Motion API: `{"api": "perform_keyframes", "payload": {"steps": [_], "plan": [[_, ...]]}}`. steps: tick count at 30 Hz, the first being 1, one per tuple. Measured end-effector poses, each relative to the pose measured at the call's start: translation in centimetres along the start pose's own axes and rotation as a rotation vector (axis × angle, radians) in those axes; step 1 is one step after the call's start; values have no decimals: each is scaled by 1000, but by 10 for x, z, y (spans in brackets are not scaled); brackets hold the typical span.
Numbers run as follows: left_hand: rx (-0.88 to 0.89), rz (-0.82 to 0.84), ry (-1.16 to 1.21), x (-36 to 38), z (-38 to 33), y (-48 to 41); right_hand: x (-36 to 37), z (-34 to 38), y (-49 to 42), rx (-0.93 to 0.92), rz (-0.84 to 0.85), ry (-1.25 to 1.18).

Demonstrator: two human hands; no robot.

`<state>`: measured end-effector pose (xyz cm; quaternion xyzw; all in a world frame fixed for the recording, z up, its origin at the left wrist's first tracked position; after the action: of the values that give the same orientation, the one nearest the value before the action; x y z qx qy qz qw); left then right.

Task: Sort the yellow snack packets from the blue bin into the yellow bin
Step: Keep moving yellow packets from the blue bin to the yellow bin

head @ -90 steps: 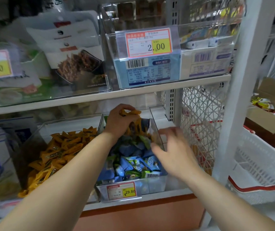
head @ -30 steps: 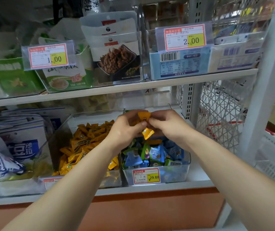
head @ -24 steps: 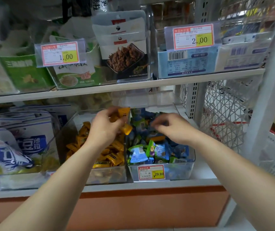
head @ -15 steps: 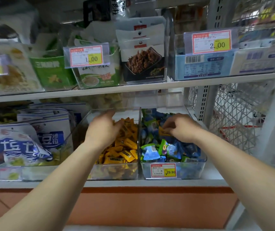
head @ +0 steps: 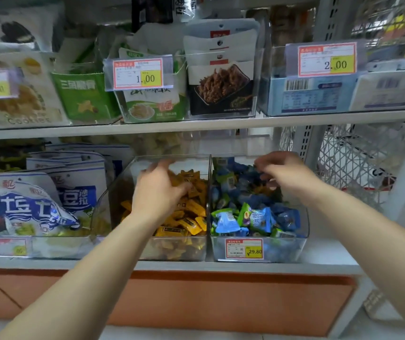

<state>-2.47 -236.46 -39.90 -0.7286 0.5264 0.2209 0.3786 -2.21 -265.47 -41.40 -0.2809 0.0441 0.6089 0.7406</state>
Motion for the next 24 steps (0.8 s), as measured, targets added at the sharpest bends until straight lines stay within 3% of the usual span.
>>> {"api": "perform_keyframes", "payload": {"steps": [2,6,9,12,18,24], "plan": [[3,4,-51,10,2,3,1,-11,-18,-9,42,94],[58,206,-8,66,-14,29,31,-26,-56,-77,238,308],[158,132,-70,79,-11,43,62,-43,-73,-72,389,338],[150,138,63,80,5,43,83,-54,-82,-90,500,403],[109,109,117,80,11,44,98,-64,-96,-41,637,435],[59,156,104,77,6,41,92,-58,-95,-85,596,476]]}}
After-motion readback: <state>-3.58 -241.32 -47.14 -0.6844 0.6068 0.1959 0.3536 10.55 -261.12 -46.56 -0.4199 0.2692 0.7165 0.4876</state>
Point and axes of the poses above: each hand's wrist, its own y-axis away from the middle knuckle, its own x-axis out of the palm, z = x × y, the point moved 8 cm from there along -y, towards the middle knuckle, and after that the axes turned 12 degrees about -x, right-handed, at the moved point
